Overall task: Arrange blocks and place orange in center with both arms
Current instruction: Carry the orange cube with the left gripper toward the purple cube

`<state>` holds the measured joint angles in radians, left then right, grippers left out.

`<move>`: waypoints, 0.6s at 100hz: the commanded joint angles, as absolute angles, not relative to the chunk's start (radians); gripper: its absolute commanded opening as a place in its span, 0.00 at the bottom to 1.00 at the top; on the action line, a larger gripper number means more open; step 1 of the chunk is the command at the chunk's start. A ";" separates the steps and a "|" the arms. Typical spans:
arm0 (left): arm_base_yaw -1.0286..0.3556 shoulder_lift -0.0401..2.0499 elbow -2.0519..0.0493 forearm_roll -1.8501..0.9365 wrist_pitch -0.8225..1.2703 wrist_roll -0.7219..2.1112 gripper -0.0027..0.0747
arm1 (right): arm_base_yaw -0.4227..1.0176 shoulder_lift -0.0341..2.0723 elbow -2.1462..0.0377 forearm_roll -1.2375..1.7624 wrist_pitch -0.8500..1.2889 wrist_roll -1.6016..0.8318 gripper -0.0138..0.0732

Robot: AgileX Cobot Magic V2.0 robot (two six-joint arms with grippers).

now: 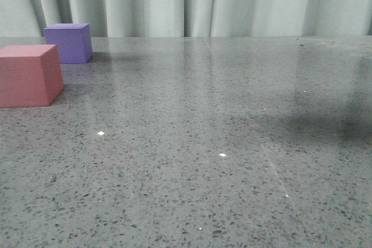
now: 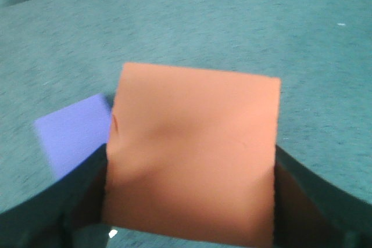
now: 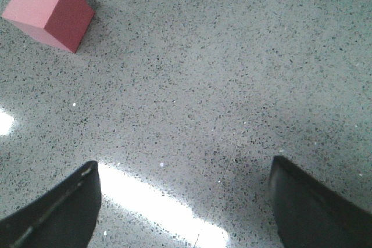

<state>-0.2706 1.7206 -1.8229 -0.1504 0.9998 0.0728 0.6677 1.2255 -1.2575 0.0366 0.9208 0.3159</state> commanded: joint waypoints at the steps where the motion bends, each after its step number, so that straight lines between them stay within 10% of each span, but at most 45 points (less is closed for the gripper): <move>1: -0.267 1.657 -1.856 -0.067 0.978 -0.043 0.37 | 0.666 1.196 -1.280 0.038 0.871 0.309 0.84; 60: -0.267 1.650 -1.837 0.253 1.140 -0.380 0.37 | 0.666 1.196 -1.280 0.045 0.885 0.309 0.84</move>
<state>-0.2706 1.7043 -1.8229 0.2279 1.1695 -0.3473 0.6677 1.2255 -1.2575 0.0433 0.9304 0.3159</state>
